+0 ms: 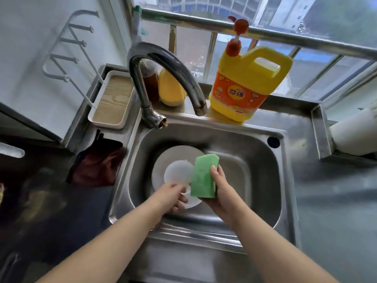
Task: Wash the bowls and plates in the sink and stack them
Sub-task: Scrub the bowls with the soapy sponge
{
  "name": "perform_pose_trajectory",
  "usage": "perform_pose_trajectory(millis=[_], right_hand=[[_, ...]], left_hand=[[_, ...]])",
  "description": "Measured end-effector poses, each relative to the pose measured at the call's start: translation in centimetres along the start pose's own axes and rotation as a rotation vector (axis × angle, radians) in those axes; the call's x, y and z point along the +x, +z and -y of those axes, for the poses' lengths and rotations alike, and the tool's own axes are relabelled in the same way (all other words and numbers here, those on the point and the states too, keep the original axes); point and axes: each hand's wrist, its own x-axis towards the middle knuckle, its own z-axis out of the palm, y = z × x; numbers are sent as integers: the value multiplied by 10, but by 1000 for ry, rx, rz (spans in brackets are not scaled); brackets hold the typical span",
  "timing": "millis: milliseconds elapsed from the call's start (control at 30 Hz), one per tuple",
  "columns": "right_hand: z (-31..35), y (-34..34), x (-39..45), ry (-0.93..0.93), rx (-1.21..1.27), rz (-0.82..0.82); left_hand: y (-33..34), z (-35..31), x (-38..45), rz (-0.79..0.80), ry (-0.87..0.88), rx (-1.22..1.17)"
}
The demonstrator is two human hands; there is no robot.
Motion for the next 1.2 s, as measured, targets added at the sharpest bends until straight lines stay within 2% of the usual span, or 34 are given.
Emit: perform_pose_trajectory(millis=[100, 167, 267, 433, 600, 800, 1100, 1200], right_hand=[[4, -12, 9, 35, -264, -95], [4, -21, 19, 53, -449, -160], [1, -31, 36, 56, -695, -218], [-1, -29, 55, -4, -989, -221], [-9, -35, 59, -3, -943, -248], [-10, -45, 52, 2, -894, -250], [-13, -53, 41, 2, -785, -284], [-10, -54, 37, -1, -769, -292]], left_hand=[[-19, 5, 8, -113, 237, 370], [-28, 3, 10, -166, 287, 468], [-36, 2, 22, -261, 287, 509], [-35, 0, 59, -367, 230, 591], [-30, 1, 96, -343, 151, 729], [-30, -2, 108, -436, 172, 813], [-35, -8, 104, -340, 207, 888], [-38, -8, 98, -309, 205, 790]])
